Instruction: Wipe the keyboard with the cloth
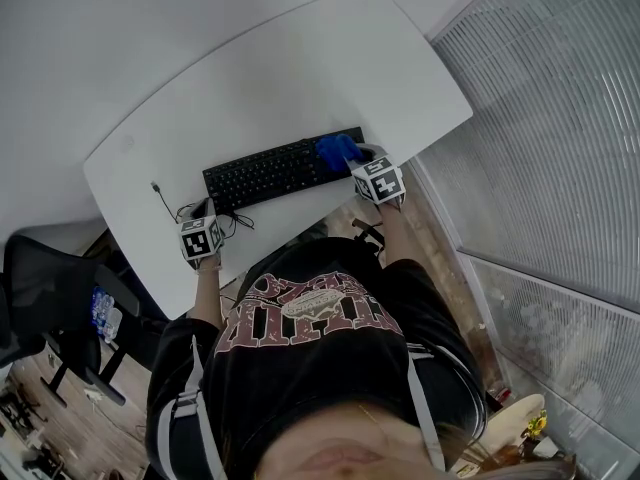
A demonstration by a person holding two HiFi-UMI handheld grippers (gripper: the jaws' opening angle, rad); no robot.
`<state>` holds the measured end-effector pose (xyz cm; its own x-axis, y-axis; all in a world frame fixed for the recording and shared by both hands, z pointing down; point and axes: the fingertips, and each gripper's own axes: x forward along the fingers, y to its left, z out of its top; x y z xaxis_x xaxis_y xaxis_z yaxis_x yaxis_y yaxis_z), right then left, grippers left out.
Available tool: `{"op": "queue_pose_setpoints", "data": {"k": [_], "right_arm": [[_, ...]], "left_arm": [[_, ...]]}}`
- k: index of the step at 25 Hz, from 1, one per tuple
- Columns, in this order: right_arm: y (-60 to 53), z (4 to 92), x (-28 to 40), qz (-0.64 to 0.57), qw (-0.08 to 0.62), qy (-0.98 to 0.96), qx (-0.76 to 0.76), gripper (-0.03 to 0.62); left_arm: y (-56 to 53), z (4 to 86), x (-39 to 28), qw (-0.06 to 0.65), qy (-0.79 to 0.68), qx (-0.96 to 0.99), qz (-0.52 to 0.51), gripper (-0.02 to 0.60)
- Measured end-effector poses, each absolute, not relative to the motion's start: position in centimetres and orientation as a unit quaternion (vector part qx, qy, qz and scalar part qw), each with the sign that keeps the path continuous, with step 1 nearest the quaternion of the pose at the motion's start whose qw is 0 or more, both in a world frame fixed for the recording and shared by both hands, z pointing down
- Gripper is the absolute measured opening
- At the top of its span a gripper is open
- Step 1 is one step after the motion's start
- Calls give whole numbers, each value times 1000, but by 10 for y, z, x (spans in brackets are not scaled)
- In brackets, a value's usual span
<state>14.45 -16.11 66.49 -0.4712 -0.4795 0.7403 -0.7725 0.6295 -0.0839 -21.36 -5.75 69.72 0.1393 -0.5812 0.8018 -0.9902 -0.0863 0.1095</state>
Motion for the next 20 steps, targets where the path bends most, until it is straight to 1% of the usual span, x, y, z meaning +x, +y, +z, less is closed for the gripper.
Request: {"op": "queue_pose_setpoints", "data": {"k": [14, 20], "right_arm": [[-163, 667, 218, 230, 350, -787, 454, 57], [-162, 669, 235, 240, 347, -774, 473, 55]], "left_arm": [[-56, 694, -213, 341, -585, 673, 297, 35], [-57, 694, -212, 341, -585, 673, 297, 35]]}}
